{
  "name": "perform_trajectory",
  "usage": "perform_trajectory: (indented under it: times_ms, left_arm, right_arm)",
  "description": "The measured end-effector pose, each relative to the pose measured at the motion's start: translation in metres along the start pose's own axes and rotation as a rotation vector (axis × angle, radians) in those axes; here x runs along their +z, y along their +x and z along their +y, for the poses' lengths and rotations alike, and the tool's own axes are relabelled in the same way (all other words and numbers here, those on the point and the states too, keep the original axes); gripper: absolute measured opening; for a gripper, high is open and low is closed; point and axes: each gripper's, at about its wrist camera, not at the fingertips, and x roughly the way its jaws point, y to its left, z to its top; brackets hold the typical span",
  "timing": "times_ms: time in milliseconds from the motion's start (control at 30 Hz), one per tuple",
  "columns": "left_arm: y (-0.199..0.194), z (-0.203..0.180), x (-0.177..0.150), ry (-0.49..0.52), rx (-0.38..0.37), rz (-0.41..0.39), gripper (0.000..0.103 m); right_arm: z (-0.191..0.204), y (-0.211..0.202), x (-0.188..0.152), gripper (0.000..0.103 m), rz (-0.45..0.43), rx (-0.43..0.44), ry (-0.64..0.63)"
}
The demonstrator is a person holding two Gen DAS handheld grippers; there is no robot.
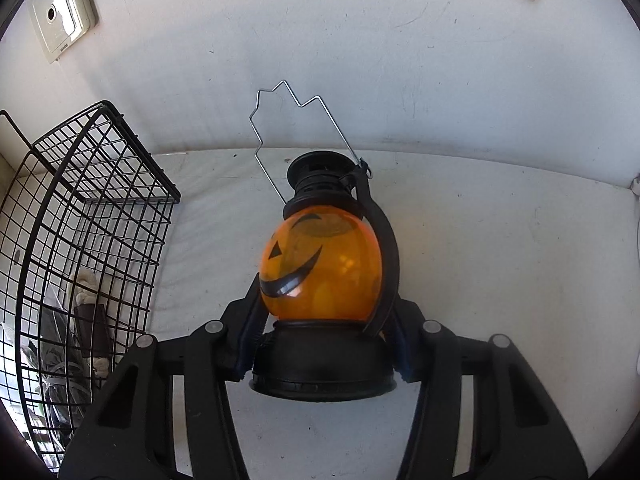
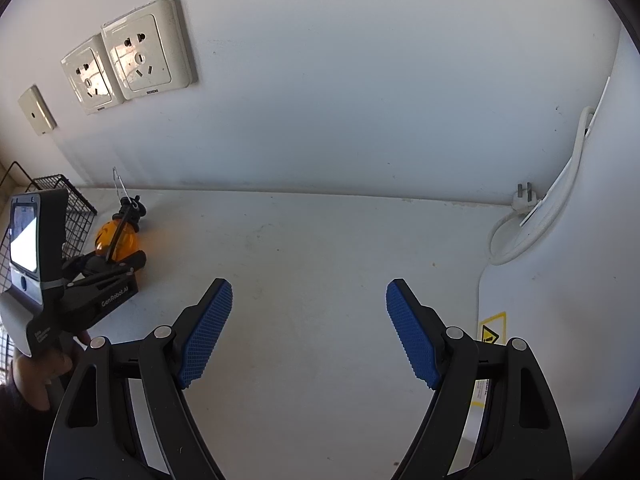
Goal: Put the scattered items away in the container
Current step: 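Close the left gripper around the base of the orange lantern, then lift the orange lantern with the left gripper and carry it over the basket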
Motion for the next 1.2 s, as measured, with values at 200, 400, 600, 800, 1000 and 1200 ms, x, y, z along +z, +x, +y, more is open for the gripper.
perform_trajectory:
  times_ms: [200, 400, 600, 800, 1000, 1200]
  left_arm:
    - [-0.001, 0.003, -0.003, -0.002, -0.006, -0.004, 0.048]
    - [-0.007, 0.005, -0.006, -0.002, -0.009, -0.018, 0.048]
    - [-0.015, 0.010, -0.007, 0.000, -0.010, -0.031, 0.048]
    - [-0.024, 0.014, -0.010, 0.004, -0.006, -0.042, 0.048]
    - [-0.040, 0.019, -0.013, 0.007, -0.006, -0.060, 0.048]
    - [-0.056, 0.030, -0.018, -0.004, 0.000, -0.074, 0.048]
  right_arm:
    - [0.001, -0.003, -0.001, 0.080, 0.000, 0.000, 0.000]
    - [0.008, -0.004, -0.001, 0.080, -0.001, 0.015, -0.008]
    - [0.019, -0.006, 0.001, 0.080, -0.007, 0.033, -0.025]
    - [0.027, -0.010, 0.000, 0.080, -0.012, 0.041, -0.031]
    - [0.032, -0.014, 0.001, 0.080, -0.021, 0.055, -0.042]
    - [0.047, -0.019, 0.006, 0.080, -0.031, 0.074, -0.066]
